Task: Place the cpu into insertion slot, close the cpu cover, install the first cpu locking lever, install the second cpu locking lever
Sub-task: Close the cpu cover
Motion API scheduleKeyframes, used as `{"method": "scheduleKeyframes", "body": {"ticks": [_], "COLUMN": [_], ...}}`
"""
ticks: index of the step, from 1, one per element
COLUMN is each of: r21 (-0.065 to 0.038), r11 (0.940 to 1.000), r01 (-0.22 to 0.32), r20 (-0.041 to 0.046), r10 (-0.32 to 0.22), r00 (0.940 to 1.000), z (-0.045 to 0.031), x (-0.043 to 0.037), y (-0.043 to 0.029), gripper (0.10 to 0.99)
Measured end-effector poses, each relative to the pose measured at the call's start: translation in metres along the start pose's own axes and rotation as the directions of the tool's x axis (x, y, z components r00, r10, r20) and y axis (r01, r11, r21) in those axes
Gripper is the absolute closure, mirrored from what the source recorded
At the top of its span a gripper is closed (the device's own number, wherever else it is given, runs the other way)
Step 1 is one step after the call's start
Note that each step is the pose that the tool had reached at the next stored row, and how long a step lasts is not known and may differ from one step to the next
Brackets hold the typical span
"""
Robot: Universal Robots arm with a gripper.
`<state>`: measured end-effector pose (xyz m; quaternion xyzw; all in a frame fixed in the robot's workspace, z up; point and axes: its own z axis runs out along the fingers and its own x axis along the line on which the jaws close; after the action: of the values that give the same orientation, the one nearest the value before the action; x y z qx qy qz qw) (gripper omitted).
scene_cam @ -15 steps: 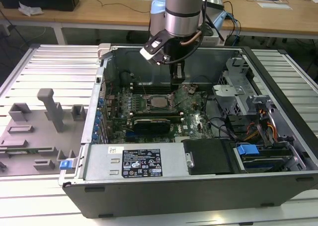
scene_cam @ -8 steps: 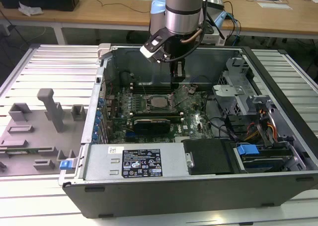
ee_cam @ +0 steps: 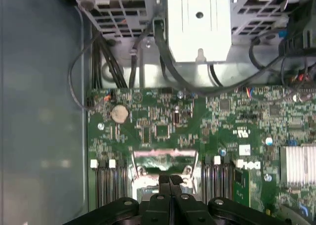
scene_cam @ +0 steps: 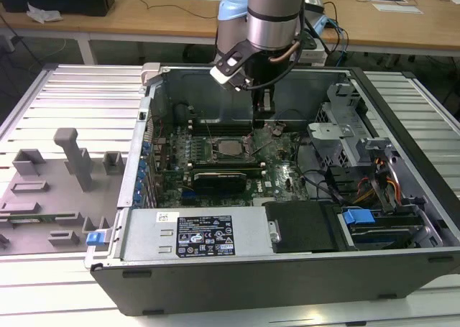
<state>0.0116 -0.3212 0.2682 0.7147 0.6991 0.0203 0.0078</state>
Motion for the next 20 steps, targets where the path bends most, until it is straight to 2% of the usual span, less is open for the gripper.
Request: {"method": "scheduleKeyframes", "body": {"ticks": [2,5,9,13,20], "r21": [0.000,0.000,0.000,0.001,0.005], "r11": [1.0000,1.0000,1.0000,1.0000,0.9993], "r01": [0.000,0.000,0.002,0.010,0.037], "r20": [-0.0002,-0.0001,-0.0001,-0.0001,-0.0018], "r10": [0.000,0.000,-0.002,-0.010,-0.037], "r00": [1.0000,1.0000,1.0000,1.0000,0.9993], "z": [0.0008,0.0014,0.0017,0.0058,0.0212], "x": [0.0004,0.0007,0.0008,0.0008,0.0006], "y": [0.0182,0.0333,0.0374,0.0391,0.0397], "gripper": [0.980,0.980,0.980,0.980,0.980]}}
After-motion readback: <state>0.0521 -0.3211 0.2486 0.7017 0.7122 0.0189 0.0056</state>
